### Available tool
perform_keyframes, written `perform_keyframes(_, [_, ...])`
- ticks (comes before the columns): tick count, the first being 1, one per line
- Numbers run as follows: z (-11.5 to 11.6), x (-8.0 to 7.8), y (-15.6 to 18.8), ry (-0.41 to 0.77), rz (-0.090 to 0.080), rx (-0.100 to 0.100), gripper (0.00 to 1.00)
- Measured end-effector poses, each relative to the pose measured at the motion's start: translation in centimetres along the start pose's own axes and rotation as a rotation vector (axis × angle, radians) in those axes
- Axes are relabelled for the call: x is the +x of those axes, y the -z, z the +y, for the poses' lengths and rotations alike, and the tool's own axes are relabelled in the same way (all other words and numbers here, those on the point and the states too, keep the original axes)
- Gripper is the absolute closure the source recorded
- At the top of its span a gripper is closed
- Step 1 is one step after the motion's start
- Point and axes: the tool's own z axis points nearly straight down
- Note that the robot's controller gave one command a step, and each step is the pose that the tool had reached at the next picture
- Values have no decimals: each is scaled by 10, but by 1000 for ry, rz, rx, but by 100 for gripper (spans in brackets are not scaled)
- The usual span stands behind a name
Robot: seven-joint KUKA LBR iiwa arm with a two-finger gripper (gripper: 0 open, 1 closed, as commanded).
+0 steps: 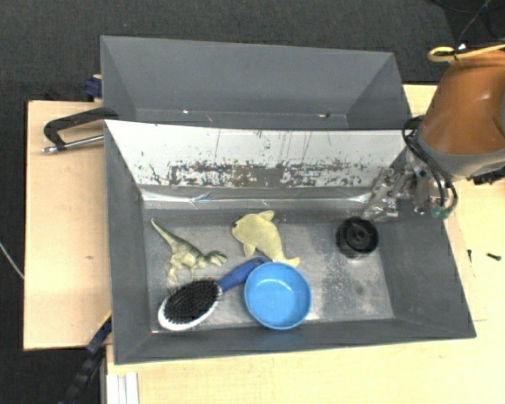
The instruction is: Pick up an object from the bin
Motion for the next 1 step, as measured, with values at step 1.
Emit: perform_keyframes(1, [-16,4,48,-20,2,-2,100])
